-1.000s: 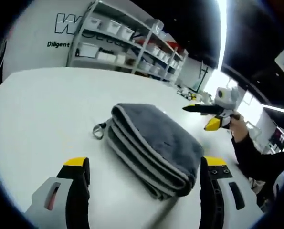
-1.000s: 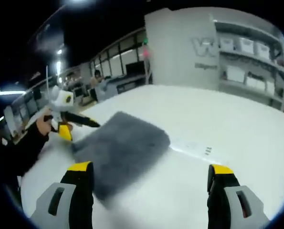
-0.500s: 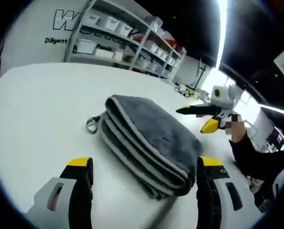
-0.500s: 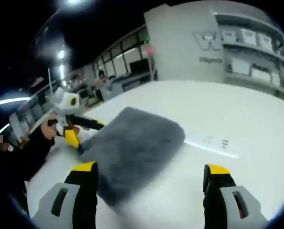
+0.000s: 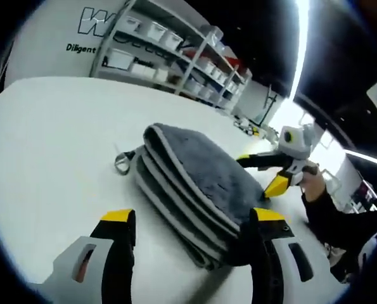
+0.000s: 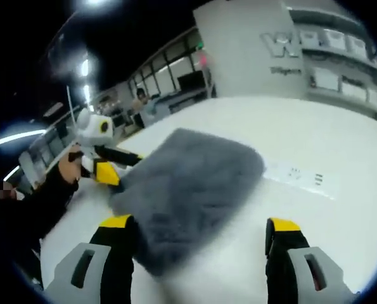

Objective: Open the folded towel by lifting each exposed corner and separating the folded layers until the towel lies flat within the target outline without major curled edges

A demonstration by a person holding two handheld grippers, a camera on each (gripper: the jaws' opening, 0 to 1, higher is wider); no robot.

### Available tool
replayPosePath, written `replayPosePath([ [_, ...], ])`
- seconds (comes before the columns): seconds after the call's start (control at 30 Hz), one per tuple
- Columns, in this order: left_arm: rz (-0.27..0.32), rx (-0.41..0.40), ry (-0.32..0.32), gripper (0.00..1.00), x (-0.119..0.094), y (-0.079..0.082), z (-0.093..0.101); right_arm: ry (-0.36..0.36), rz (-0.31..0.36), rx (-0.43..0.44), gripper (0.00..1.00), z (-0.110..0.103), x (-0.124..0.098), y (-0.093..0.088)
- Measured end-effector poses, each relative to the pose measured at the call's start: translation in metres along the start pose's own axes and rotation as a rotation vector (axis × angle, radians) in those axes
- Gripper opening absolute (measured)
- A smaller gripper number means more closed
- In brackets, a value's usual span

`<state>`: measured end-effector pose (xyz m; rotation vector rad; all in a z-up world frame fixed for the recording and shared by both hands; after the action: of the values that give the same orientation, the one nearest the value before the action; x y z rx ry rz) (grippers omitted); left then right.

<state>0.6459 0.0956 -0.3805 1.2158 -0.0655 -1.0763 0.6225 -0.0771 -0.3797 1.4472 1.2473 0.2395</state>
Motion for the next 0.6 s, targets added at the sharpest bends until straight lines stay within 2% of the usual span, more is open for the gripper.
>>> replayPosePath([
  [0.17, -0.011, 0.007, -0.025, 0.65, 0.003, -0.003, 0.006, 0.02, -0.004, 0.006, 0.76, -0.005, 0.003, -0.002],
  [0.2, -0.019, 0.021, -0.031, 0.64, 0.003, -0.007, 0.012, 0.013, -0.002, -0.002, 0.75, -0.001, 0.003, 0.001],
  [0.33, -0.027, 0.034, -0.04, 0.57, 0.003, -0.005, 0.01, 0.023, 0.012, 0.011, 0.66, -0.001, 0.002, 0.004],
  [0.47, -0.037, 0.073, -0.019, 0.48, 0.004, -0.011, 0.012, 0.007, 0.019, 0.034, 0.7, 0.004, 0.005, 0.003],
  [0.6, -0.036, 0.075, -0.008, 0.45, 0.004, -0.013, 0.013, 0.036, 0.024, 0.073, 0.62, 0.002, 0.008, 0.0],
])
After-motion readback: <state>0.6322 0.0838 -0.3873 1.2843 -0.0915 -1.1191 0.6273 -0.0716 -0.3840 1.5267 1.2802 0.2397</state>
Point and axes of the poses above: the point that each gripper's makers call its tool centre point, and the gripper's own axes: x roughly forward along the fingers, z roughly to its right, y roughly out of its top, the point moved 2 cm from there along -x, roughly backward along the fingers, and after that the axes turned 7 degrees about y, right-handed, at the moved point
